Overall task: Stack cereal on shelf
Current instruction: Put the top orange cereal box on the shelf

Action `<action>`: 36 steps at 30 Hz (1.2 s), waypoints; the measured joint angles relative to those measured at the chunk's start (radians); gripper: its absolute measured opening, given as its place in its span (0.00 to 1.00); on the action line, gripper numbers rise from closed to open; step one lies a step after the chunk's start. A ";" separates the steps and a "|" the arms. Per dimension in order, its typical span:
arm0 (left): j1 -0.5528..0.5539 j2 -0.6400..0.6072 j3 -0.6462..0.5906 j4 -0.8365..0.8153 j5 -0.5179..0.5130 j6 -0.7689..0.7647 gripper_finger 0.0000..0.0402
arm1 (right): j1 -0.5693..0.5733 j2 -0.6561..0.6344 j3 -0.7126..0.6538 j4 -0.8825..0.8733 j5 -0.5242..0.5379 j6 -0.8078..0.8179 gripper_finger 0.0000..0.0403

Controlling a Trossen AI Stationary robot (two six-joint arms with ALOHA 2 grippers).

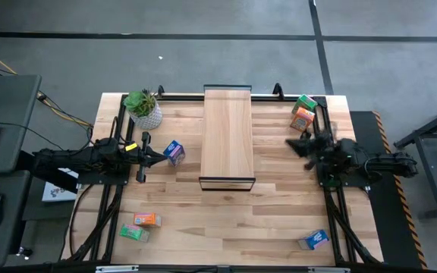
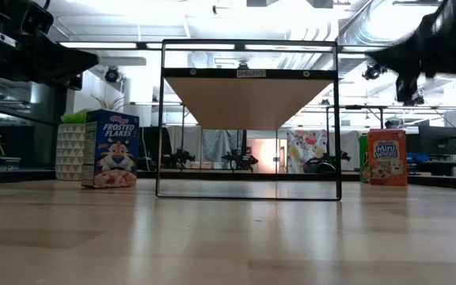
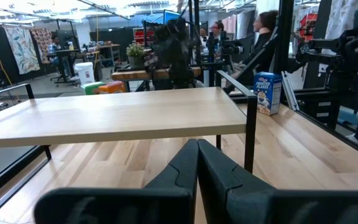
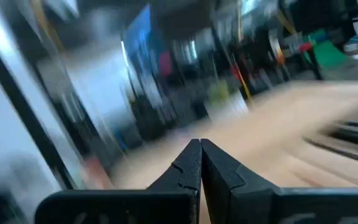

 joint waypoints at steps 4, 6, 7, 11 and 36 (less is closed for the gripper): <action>0.000 0.000 0.000 0.000 0.000 0.000 0.00 | 0.000 -0.001 0.000 0.328 0.260 0.274 0.00; 0.000 0.000 0.000 0.000 0.000 0.000 0.00 | 0.000 -0.001 0.000 0.440 0.371 0.283 0.00; 0.000 0.000 0.000 0.000 0.000 0.000 0.00 | -0.001 -0.001 0.001 0.481 0.402 0.292 0.00; 0.000 0.000 0.000 0.000 0.000 0.000 0.00 | -0.005 0.038 0.071 0.480 0.365 0.321 0.00; 0.000 0.000 0.000 0.000 0.000 0.000 0.00 | -0.611 1.171 1.170 -1.604 0.157 -0.036 0.66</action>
